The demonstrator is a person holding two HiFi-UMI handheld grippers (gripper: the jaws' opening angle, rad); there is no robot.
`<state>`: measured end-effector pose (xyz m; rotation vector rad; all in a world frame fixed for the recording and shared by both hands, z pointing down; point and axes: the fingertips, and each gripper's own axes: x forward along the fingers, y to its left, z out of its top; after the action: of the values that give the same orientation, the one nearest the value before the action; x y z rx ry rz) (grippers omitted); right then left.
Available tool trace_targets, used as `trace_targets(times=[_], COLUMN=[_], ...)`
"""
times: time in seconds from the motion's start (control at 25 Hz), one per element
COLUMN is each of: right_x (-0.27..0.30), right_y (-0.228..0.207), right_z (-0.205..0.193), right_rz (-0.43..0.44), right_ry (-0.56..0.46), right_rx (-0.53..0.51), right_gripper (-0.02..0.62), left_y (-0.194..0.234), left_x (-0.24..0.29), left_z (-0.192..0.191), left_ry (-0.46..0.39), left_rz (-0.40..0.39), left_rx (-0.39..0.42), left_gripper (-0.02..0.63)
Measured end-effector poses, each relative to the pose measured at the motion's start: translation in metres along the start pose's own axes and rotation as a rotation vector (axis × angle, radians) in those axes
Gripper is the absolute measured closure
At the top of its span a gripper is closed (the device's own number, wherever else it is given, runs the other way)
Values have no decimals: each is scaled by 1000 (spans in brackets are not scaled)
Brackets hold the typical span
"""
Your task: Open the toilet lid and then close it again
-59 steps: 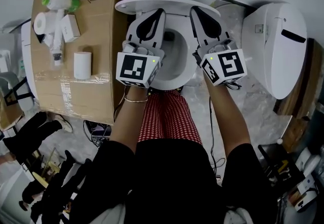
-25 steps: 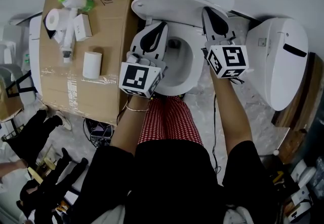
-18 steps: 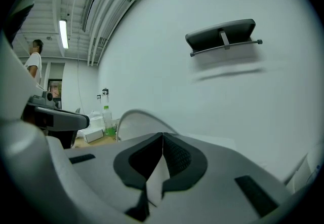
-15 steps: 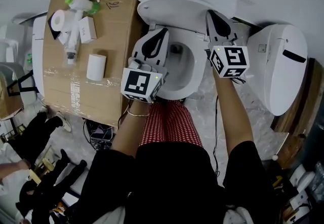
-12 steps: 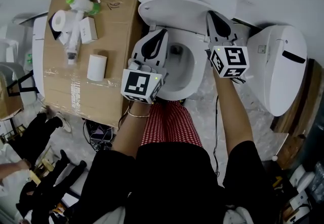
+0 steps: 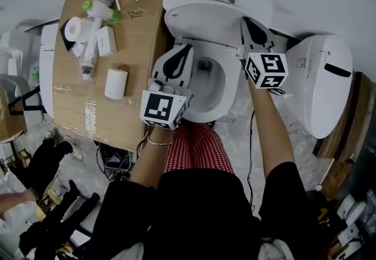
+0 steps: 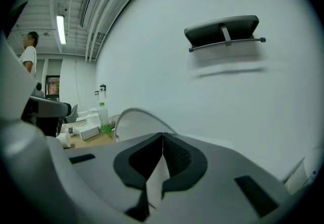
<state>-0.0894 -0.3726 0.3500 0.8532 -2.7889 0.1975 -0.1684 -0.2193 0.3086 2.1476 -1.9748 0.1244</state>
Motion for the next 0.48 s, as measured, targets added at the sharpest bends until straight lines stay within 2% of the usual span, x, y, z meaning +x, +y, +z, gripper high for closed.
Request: trace_targets(times=[0.2,0.48], right_x=[3,5], right_y=[-2,-5], right_z=[0,0], right_rz=[-5,-22], right_ry=[7,-1], right_rx=[-11,6], right_gripper=[575,575], left_y=[0,1], left_x=[-4,-9], left_z=[4,11], left_ry=[9,-7], left_rz=[-12,-20], left_rx=[36,27], left_gripper=[603,603])
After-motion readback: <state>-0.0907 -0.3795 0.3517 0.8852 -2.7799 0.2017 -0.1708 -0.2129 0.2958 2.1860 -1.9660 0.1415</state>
